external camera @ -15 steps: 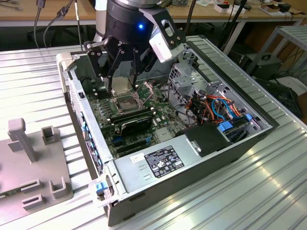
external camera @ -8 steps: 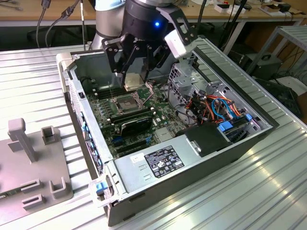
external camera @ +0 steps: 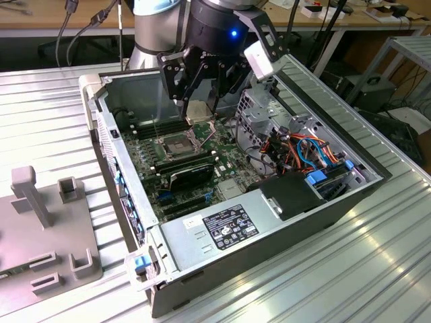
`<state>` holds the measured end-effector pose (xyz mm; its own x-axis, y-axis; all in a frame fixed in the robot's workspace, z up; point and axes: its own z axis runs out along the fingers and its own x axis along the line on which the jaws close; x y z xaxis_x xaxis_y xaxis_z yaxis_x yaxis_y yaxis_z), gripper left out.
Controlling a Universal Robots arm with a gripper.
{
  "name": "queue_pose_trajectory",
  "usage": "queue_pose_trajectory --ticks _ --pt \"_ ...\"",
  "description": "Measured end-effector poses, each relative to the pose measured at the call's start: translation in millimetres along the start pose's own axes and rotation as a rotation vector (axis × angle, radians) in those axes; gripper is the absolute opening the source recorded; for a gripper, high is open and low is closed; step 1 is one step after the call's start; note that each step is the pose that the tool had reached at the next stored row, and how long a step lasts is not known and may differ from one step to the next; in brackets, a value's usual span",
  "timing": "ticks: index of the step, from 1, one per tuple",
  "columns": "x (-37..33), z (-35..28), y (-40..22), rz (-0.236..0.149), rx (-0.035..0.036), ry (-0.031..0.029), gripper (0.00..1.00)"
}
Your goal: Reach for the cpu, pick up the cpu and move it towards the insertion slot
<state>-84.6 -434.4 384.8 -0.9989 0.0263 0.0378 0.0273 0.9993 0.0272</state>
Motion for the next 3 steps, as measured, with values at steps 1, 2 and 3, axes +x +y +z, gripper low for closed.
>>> queue_pose_trajectory --ticks 1,2,3 --pt "0.0 0.0 0.0 0.0 0.0001 0.0001 0.55" --pt "0.0 0.0 0.0 0.0 0.0 0.0 0.55" --pt "0.0 0.0 0.0 0.0 0.0001 0.0 0.55"
